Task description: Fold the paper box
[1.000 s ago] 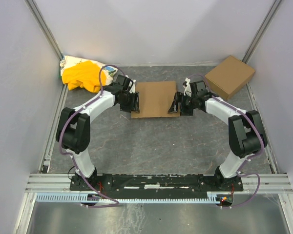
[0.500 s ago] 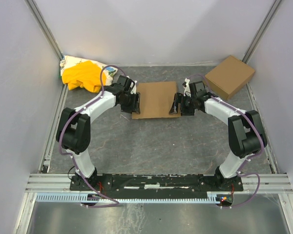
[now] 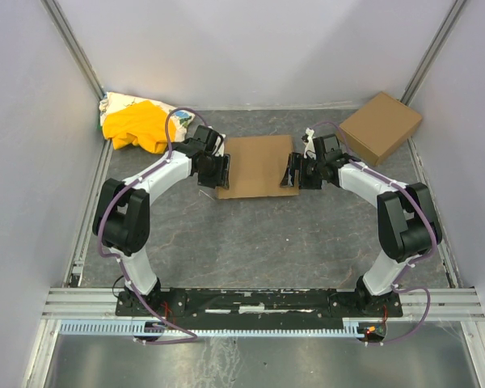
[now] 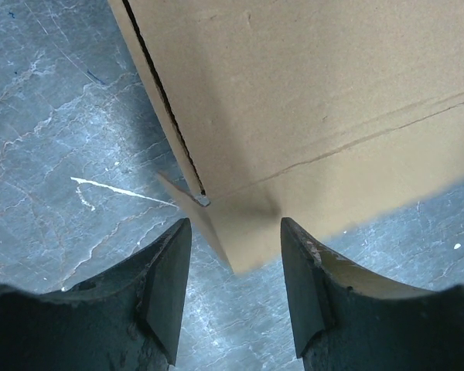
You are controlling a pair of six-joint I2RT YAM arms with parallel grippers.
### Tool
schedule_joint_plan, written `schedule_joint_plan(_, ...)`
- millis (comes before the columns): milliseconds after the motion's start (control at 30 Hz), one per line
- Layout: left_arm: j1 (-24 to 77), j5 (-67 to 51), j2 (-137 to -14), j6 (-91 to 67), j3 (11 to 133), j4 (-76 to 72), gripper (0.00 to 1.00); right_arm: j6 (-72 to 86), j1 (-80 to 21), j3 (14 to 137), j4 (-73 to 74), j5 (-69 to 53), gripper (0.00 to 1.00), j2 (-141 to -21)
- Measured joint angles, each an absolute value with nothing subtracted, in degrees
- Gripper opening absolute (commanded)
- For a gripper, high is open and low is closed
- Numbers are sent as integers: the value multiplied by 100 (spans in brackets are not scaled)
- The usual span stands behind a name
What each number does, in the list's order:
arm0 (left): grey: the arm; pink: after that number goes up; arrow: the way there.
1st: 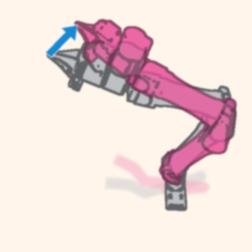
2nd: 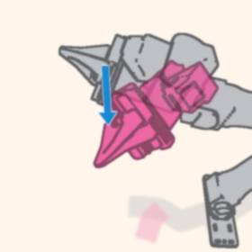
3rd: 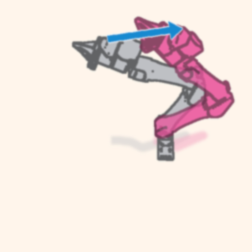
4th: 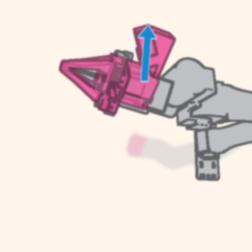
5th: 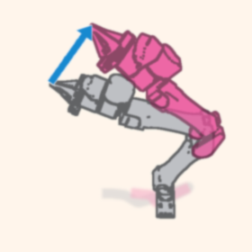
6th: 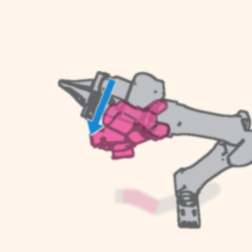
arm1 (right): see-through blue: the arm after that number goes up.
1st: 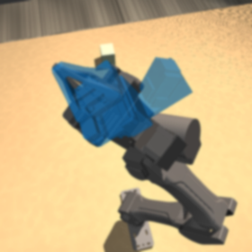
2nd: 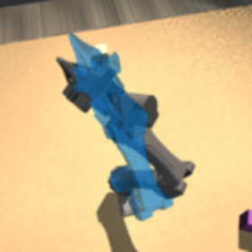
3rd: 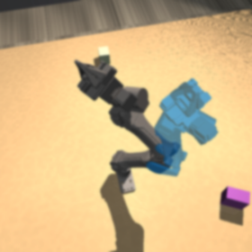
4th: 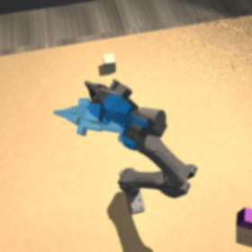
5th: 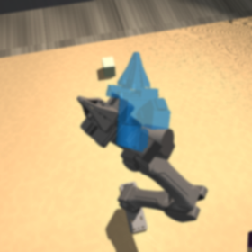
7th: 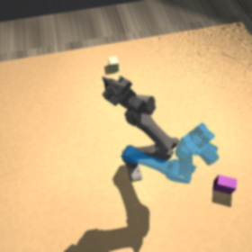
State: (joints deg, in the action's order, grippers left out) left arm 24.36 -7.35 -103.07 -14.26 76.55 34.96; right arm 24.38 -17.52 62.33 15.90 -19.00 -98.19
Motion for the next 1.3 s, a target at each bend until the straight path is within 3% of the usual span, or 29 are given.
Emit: schedule_joint_plan(1300,2526,-810,-10571,-1424,7655,3594,55,2473,-1752,6202,1531,-2270,79,-9953)
